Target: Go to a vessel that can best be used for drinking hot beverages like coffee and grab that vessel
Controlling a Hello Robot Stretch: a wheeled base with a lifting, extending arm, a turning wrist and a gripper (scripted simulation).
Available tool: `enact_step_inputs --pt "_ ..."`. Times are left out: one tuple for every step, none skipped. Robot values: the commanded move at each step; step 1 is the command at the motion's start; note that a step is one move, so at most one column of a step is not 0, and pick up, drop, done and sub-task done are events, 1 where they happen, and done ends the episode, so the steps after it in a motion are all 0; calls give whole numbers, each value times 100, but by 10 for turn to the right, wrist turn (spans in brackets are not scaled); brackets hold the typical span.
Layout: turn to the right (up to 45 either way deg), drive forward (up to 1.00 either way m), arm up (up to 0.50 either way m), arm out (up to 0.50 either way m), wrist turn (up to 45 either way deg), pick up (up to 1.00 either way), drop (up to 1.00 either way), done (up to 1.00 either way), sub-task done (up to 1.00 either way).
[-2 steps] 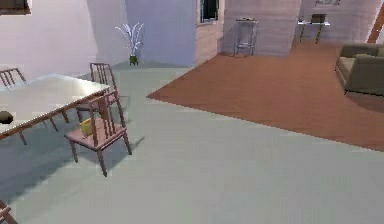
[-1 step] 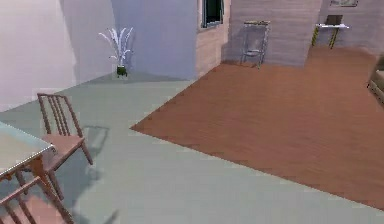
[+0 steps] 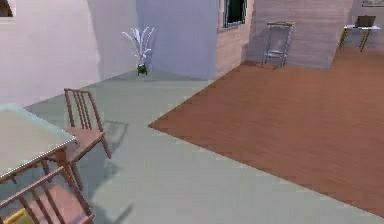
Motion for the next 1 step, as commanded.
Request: enact_step_inputs --pt "0 70 0 0 0 0 0 0 0"
